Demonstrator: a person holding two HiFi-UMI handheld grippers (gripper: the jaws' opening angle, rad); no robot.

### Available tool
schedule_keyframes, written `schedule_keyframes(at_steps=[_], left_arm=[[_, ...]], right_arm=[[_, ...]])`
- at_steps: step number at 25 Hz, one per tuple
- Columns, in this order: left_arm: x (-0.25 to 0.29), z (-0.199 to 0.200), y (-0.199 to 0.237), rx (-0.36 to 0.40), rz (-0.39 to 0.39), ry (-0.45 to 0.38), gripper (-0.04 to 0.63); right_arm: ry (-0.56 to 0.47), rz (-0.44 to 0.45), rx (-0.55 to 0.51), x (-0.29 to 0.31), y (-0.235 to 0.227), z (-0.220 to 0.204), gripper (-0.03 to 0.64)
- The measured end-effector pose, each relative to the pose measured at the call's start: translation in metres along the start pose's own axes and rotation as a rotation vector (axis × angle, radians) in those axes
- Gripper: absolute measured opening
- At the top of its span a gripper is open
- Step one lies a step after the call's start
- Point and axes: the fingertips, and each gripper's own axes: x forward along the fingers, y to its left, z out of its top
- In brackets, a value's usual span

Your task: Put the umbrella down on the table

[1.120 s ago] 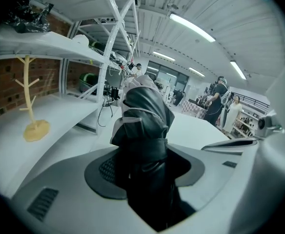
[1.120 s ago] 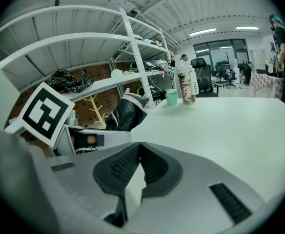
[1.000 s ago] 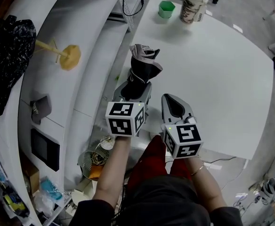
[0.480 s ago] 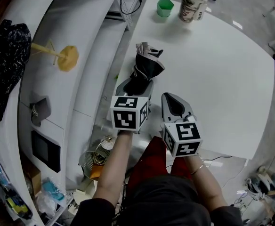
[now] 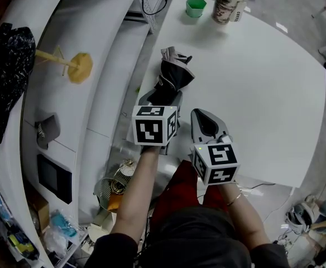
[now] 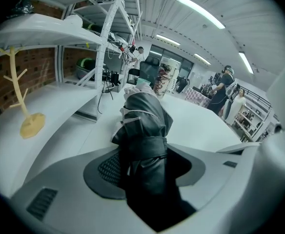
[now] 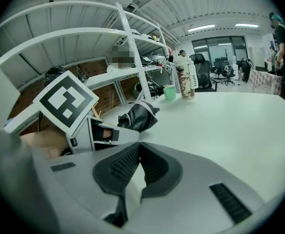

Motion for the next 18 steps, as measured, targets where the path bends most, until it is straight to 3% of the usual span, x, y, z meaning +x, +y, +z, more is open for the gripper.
schedule_keyframes(at_steps=[9, 18], left_arm=[[0.0068, -0.0037, 0.0020, -0.027, -0.012, 0.059, 0.241], [0.0067, -0.0041, -0.0017, -0.013, -0.028, 0.060, 0.259]], right_arm=[[-0.004, -0.004, 0.004, 0.0011, 0.0046, 0.0015, 0.018], [0.000, -0.045, 0.026, -0.0046, -0.0006, 0.0023, 0.018]])
